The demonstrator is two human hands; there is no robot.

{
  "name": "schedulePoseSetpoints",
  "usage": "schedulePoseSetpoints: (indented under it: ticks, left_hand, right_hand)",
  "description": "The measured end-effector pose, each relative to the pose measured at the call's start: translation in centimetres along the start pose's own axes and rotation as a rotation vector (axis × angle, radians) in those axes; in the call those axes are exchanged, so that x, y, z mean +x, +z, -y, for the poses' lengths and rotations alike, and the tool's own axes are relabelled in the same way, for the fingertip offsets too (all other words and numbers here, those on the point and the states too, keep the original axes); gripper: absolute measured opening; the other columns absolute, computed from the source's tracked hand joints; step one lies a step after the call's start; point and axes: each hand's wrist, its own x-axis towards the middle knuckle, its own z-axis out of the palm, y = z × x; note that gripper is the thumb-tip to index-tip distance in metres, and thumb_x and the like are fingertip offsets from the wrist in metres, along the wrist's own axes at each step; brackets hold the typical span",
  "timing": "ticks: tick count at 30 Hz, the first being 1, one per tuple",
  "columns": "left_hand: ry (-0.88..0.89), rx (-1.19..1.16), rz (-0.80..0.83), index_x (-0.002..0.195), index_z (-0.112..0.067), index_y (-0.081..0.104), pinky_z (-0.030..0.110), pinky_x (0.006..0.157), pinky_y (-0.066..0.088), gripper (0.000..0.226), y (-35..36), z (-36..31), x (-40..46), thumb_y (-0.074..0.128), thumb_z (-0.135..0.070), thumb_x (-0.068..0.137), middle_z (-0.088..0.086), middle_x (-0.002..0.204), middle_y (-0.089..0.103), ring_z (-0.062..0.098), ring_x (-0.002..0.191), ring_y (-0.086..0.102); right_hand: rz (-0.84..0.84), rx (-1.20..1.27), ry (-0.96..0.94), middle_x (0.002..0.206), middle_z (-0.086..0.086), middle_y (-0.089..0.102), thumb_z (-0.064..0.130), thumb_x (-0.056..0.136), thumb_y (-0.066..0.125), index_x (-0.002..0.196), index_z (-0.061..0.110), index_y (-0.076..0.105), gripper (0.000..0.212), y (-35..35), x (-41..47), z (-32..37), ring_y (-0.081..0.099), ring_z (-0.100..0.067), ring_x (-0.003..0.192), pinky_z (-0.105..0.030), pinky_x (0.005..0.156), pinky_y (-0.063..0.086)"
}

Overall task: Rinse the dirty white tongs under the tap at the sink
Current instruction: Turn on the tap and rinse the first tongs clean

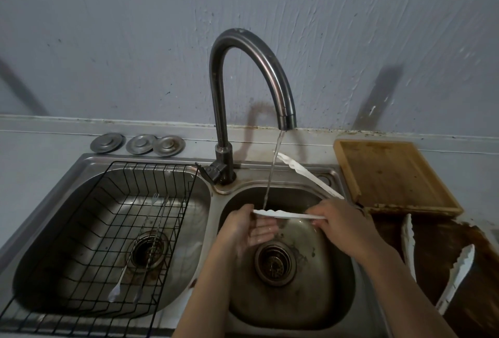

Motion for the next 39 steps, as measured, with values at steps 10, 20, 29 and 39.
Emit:
schedulePoseSetpoints:
  ticks: [10, 20, 29, 39]
  left_hand:
    - [0.298, -0.223, -0.187, 0.083, 0.002, 0.057, 0.027, 0.048, 0.058, 0.031, 0.6, -1.6, -0.3, 0.030, -0.005, 0.097, 0.021, 0.078, 0.066, 0.022, 0.057, 0.069]
    - [0.360, -0.231, -0.197, 0.082, 0.004, 0.058, 0.025, 0.053, 0.059, 0.030, 1.2, -1.5, -0.9, 0.034, -0.006, 0.098, 0.021, 0.079, 0.066, 0.027, 0.066, 0.066]
    - [0.461, -0.113, -0.233, 0.076, -0.001, 0.065, 0.018, 0.050, 0.056, 0.024, 1.6, -1.5, -1.2, 0.050, -0.006, 0.093, 0.016, 0.073, 0.068, 0.017, 0.062, 0.067]
    - [0.612, 0.068, -0.207, 0.087, 0.000, 0.066, 0.016, 0.060, 0.057, 0.029, 1.2, -1.5, -1.7, 0.045, -0.016, 0.098, 0.017, 0.084, 0.068, 0.024, 0.080, 0.067]
  right_hand:
    - [-0.560, 0.102, -0.241, 0.095, -0.007, 0.073, 0.003, 0.076, 0.072, 0.106, 0.005, 0.066, 0.031, 2.4, -1.2, 0.7, 0.069, -0.016, 0.086, -0.031, 0.077, 0.058]
    - [-0.765, 0.137, -0.008, 0.094, -0.007, 0.060, 0.006, 0.069, 0.078, 0.106, 0.004, 0.057, 0.042, 2.5, -2.0, -0.2, 0.056, -0.014, 0.088, -0.024, 0.076, 0.049]
    - [-0.414, 0.411, 0.183, 0.092, 0.001, 0.066, 0.026, 0.090, 0.056, 0.107, 0.013, 0.064, 0.023, 4.0, 0.8, -1.6, 0.059, -0.005, 0.075, -0.004, 0.053, 0.041]
    - [-0.100, 0.542, 0.243, 0.099, 0.007, 0.060, 0.044, 0.080, 0.065, 0.116, 0.026, 0.054, 0.042, 5.9, 1.0, -1.2, 0.056, -0.003, 0.085, -0.013, 0.059, 0.039]
